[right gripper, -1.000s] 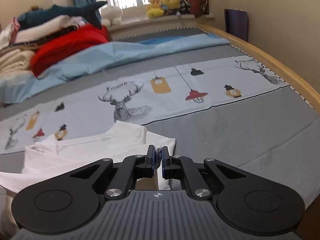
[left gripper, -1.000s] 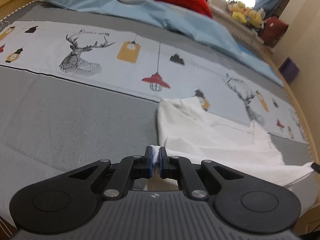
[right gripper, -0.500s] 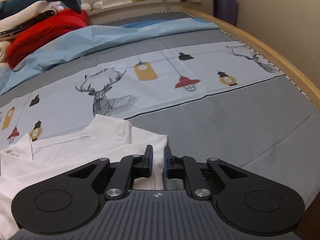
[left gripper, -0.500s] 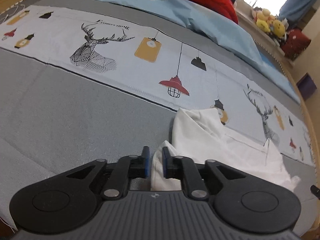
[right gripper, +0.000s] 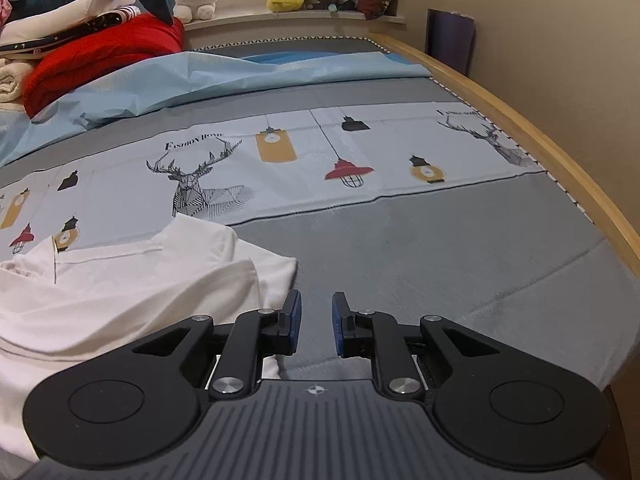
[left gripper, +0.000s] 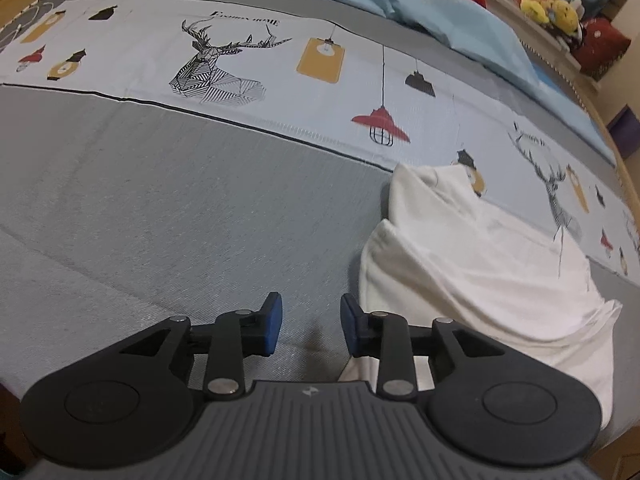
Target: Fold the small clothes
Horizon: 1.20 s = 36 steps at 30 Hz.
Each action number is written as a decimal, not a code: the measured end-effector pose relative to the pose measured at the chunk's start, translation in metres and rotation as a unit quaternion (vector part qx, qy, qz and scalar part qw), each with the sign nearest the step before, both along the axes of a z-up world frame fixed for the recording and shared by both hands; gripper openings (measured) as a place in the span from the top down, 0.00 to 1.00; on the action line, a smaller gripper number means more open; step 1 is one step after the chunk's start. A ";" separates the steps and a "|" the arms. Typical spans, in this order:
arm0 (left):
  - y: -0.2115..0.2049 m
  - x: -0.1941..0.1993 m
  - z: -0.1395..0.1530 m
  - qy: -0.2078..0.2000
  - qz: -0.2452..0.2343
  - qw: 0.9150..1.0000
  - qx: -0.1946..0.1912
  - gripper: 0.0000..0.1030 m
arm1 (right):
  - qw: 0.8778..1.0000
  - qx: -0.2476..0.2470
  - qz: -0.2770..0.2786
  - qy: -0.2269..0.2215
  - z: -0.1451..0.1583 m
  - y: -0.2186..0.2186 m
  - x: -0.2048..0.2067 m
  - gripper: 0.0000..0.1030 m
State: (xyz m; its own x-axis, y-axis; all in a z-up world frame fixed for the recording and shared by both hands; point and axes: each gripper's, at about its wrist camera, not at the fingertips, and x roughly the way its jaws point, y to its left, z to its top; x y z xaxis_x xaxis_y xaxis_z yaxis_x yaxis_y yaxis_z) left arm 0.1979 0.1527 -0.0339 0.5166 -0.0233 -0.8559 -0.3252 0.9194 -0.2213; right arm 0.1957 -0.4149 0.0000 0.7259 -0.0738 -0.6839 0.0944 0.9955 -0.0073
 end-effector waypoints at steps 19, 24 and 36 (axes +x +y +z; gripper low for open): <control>-0.001 0.011 -0.003 -0.008 0.009 1.000 0.000 0.66 | 1.000 0.009 0.005 0.008 -0.013 0.004 0.005 0.83; -0.003 0.020 -0.006 0.001 -0.004 1.000 0.014 0.66 | 1.000 0.013 0.005 0.010 -0.018 0.000 0.009 0.83; -0.009 0.032 -0.011 0.011 -0.027 0.999 0.042 0.66 | 1.000 0.018 0.001 0.017 -0.025 -0.006 0.021 0.83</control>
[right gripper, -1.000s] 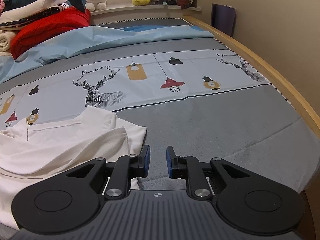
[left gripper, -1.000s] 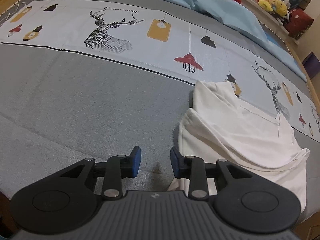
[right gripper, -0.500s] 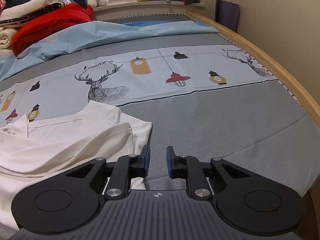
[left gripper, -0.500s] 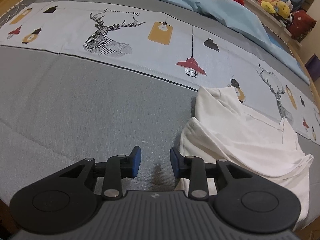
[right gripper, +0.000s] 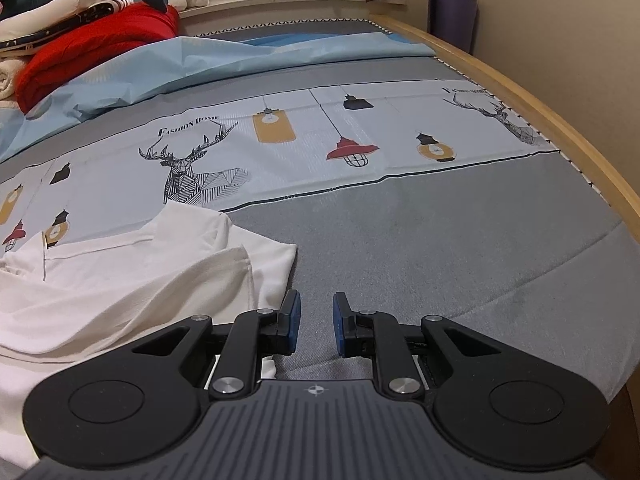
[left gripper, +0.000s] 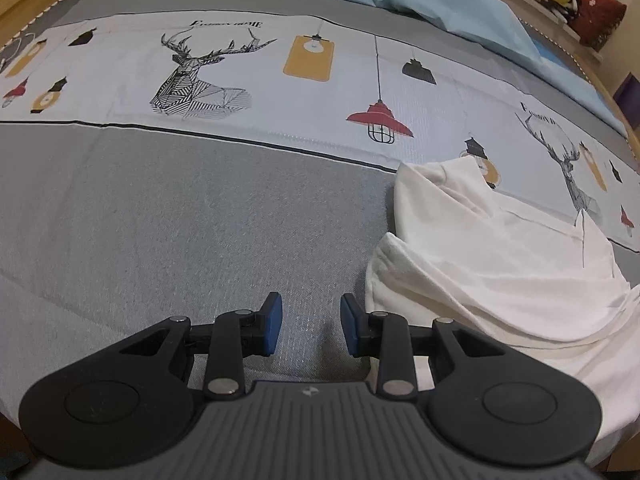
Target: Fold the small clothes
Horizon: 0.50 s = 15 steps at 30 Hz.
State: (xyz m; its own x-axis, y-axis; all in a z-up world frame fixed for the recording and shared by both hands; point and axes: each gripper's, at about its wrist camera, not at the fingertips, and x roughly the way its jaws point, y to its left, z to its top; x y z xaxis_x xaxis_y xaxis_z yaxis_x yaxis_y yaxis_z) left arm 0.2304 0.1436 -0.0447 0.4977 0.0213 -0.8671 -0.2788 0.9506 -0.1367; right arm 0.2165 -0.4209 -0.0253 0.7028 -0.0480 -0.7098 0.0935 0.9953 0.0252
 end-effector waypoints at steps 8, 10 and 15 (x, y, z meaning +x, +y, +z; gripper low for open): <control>0.009 0.001 -0.005 0.008 -0.011 1.000 -0.020 0.66 | 1.000 0.008 -0.003 -0.004 0.000 -0.005 0.003 0.83; 0.013 0.001 -0.007 0.011 -0.010 0.999 -0.035 0.66 | 1.000 0.013 -0.003 -0.005 0.000 -0.008 0.003 0.83; 0.009 0.005 -0.010 0.017 -0.038 0.995 -0.087 0.66 | 0.999 0.037 0.016 0.013 -0.005 -0.010 0.008 0.83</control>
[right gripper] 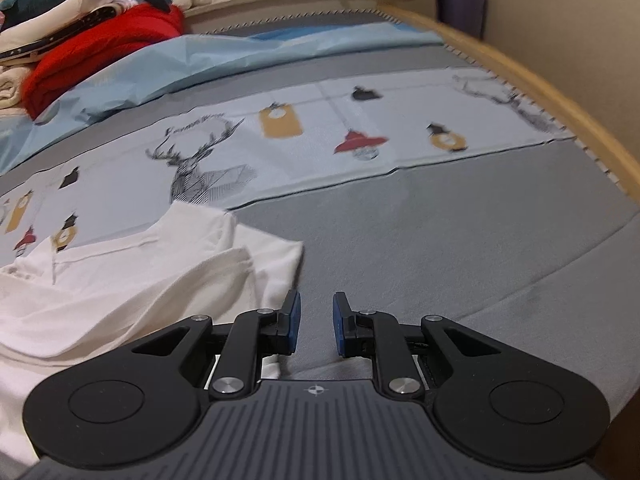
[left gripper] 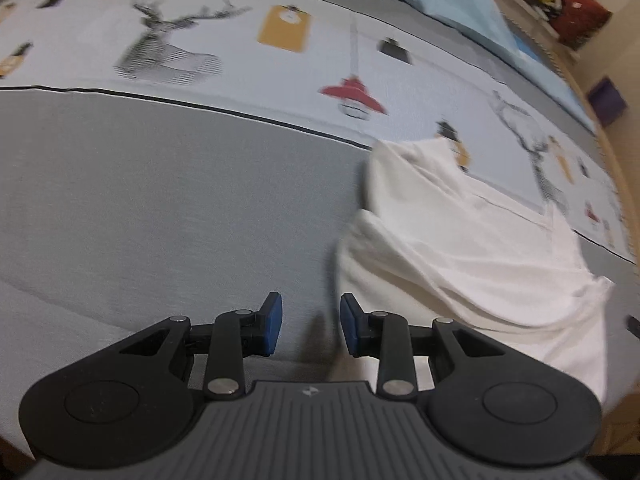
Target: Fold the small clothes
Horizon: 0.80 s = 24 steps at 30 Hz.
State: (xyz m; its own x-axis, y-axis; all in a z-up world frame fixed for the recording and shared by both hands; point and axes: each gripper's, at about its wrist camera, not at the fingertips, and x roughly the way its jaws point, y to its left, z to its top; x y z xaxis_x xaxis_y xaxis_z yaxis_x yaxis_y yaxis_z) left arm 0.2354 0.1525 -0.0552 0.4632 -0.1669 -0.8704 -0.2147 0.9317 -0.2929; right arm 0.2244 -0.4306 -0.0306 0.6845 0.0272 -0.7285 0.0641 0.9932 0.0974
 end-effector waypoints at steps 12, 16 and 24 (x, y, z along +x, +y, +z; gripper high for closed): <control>-0.016 0.038 -0.011 0.007 -0.003 1.000 -0.014 0.64 | 0.998 0.008 0.053 0.030 -0.017 0.033 0.031 0.74; -0.021 0.049 -0.017 0.014 -0.009 1.000 -0.015 0.61 | 0.997 0.001 0.063 0.039 -0.026 0.041 0.044 0.74; -0.025 0.063 -0.025 0.013 -0.022 1.000 -0.016 0.78 | 0.996 0.017 0.070 0.048 -0.043 0.046 0.073 0.74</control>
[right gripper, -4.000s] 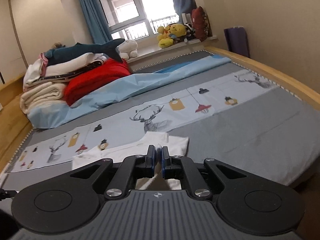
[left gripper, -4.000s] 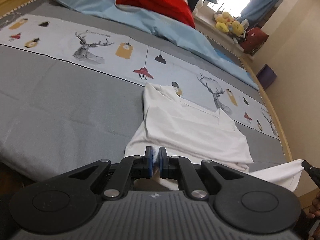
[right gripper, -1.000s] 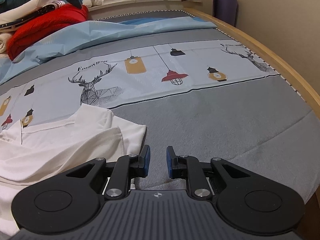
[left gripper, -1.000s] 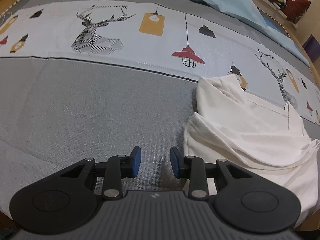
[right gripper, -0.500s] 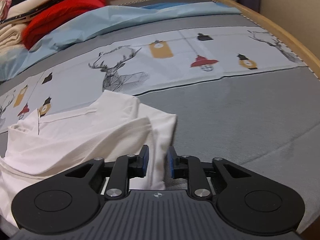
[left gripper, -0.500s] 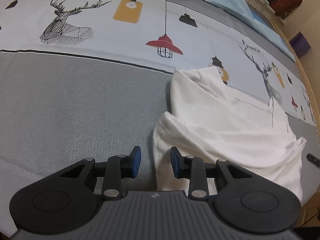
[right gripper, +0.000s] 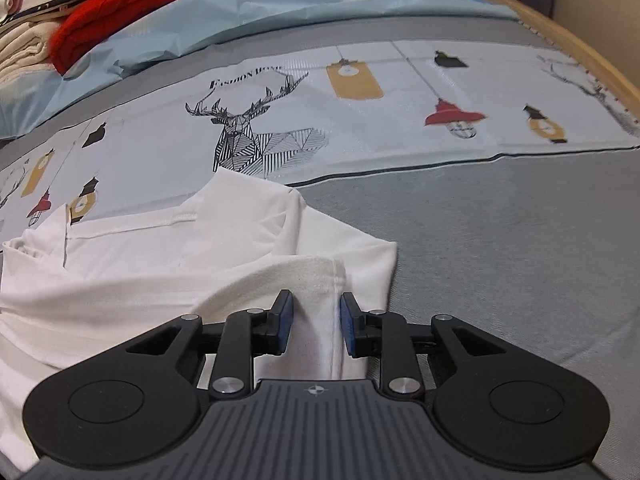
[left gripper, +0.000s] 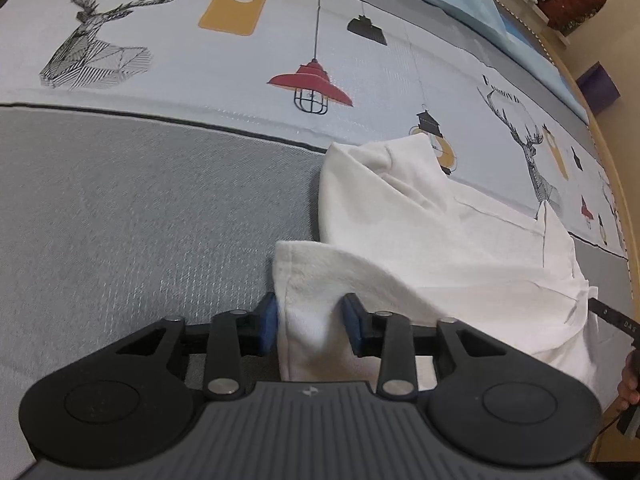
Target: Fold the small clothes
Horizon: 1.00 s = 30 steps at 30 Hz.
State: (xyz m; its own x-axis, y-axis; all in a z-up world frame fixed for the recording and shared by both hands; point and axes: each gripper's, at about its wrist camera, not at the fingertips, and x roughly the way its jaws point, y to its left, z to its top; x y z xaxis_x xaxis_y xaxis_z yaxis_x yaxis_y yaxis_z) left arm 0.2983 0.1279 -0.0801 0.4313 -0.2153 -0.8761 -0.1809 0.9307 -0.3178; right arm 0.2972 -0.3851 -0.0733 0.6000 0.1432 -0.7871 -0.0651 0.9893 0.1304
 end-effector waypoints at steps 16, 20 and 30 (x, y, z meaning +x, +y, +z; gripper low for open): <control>-0.015 0.031 0.060 -0.162 0.042 0.984 0.064 0.95 | 0.980 0.051 -0.066 -0.178 0.050 -0.019 0.020 0.95; -0.016 0.043 0.056 -0.156 0.050 0.984 0.067 0.94 | 0.980 0.037 -0.075 -0.181 0.045 -0.014 0.037 0.94; -0.010 0.016 0.061 -0.135 -0.005 0.990 0.041 0.82 | 0.991 0.037 -0.061 -0.113 0.039 -0.009 0.040 0.73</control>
State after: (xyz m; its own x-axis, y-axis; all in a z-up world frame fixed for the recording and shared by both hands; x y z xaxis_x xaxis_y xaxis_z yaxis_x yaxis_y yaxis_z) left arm 0.3143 0.1181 -0.0195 0.6505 -0.1528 -0.7439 -0.0906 0.9569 -0.2758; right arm 0.3376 -0.3938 -0.0344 0.7760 0.1109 -0.6210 0.0180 0.9801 0.1976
